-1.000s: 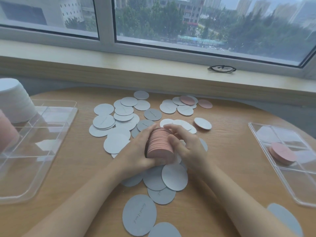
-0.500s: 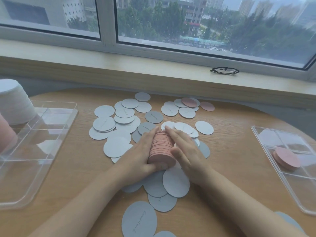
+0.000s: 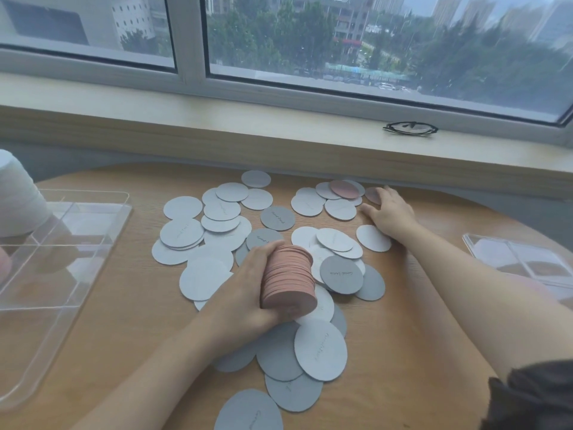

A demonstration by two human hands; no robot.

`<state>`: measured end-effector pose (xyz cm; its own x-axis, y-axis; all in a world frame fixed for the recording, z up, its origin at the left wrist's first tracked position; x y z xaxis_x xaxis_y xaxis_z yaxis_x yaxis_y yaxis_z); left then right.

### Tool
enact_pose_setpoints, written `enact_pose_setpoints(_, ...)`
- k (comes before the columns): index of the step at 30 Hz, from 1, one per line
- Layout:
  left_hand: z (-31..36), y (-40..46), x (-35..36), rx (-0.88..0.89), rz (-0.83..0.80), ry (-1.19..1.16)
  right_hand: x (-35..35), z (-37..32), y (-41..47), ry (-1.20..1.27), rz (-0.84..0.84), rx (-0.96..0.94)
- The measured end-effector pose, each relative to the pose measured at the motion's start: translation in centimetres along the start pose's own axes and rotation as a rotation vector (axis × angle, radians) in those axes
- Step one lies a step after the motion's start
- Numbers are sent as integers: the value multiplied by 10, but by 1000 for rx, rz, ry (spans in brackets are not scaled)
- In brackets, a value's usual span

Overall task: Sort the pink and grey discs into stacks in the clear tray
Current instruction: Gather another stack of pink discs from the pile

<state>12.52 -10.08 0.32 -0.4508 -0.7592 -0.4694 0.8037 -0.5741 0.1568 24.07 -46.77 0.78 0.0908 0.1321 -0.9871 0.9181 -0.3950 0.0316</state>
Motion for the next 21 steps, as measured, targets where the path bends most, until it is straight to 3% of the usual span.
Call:
enact_pose_setpoints(3,0,0,0,-2,5,-26,0,-1,4,-33,-3,10)
enact_pose_setpoints(11,0,0,0,-12,4,-22,-21,-9,-16,-229,257,-92)
enact_pose_setpoints(15,1,-1,0,-8,4,-16,-36,-17,-17,-91,429,11)
enact_pose_setpoints(21,0,-1,0,0,7,-11,-21,-56,-4,-47,368,-86)
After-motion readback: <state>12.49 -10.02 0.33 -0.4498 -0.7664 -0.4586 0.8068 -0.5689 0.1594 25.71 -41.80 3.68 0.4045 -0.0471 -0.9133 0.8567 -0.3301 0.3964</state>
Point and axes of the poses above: each hand's wrist, its own y-axis towards the middle knuckle, its own x-axis out of the palm, z = x × y, the point moved 3 cm from there along y, towards the middle knuckle, and after that the axes turned 7 degrees about -y, right-handed, at the moved point
